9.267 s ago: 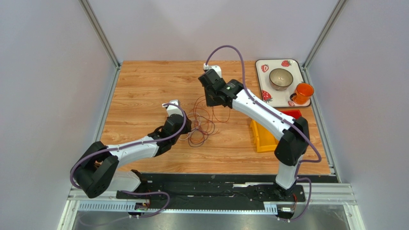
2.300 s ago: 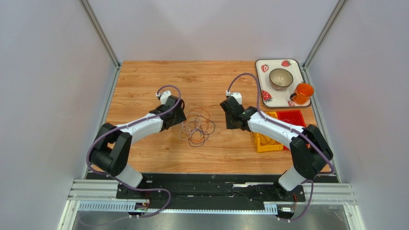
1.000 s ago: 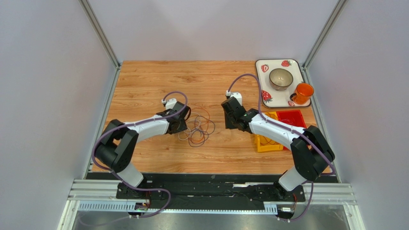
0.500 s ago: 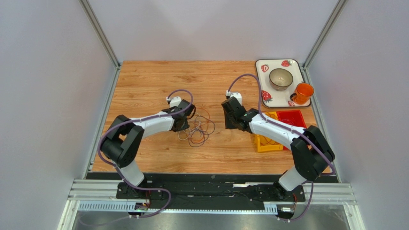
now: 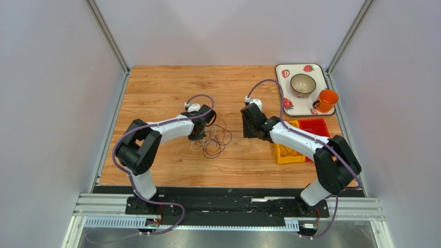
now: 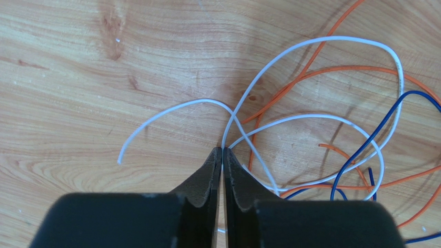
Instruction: Untangle the cables
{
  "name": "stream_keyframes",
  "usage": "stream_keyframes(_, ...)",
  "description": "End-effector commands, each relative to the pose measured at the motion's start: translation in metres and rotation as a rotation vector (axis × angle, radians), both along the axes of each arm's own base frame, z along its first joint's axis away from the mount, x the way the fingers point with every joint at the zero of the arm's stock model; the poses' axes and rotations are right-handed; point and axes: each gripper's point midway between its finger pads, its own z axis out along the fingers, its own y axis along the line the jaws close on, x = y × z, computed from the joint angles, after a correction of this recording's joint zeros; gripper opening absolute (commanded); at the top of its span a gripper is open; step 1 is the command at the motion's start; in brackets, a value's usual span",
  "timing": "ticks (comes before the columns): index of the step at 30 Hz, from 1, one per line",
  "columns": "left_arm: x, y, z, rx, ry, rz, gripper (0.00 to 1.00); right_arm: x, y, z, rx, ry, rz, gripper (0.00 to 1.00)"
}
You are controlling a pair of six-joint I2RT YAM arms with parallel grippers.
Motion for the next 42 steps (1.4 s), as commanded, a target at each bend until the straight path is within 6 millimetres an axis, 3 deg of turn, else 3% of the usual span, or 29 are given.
stream_keyframes(1,-0.02,0.004,-0.025,0.053,0.124,-0.03,0.03,0.007,0.004,0.01,0.048,-0.038,0.012,0.33)
stream_keyframes(5,-0.018,0.006,-0.024,0.065,0.118,-0.023,0.0,0.008,0.003,0.01,0.055,-0.039,0.009,0.32)
stream_keyframes(8,-0.012,0.006,-0.006,0.061,0.056,-0.02,0.0,0.008,0.002,0.011,0.065,-0.042,0.011,0.32)
stream_keyframes(14,-0.002,0.002,0.084,-0.023,-0.108,-0.083,0.0,0.008,0.002,0.011,0.089,-0.044,0.013,0.32)
stream_keyframes(18,-0.01,0.005,0.157,-0.12,-0.264,-0.11,0.0,0.008,0.002,0.011,0.092,-0.042,0.015,0.31)
stream_keyframes(20,-0.014,0.002,0.182,-0.162,-0.317,-0.149,0.0,0.008,0.002,0.011,0.095,-0.041,0.015,0.31)
stream_keyframes(30,-0.045,-0.043,0.319,-0.418,-0.643,-0.457,0.0,0.006,0.001,0.015,0.121,-0.063,0.017,0.31)
stream_keyframes(33,-0.048,-0.056,0.334,-0.446,-0.693,-0.527,0.0,0.006,-0.002,0.018,0.131,-0.078,0.008,0.31)
stream_keyframes(42,-0.054,-0.093,0.316,-0.517,-0.653,-0.611,0.0,-0.001,-0.012,0.031,0.177,-0.157,-0.026,0.31)
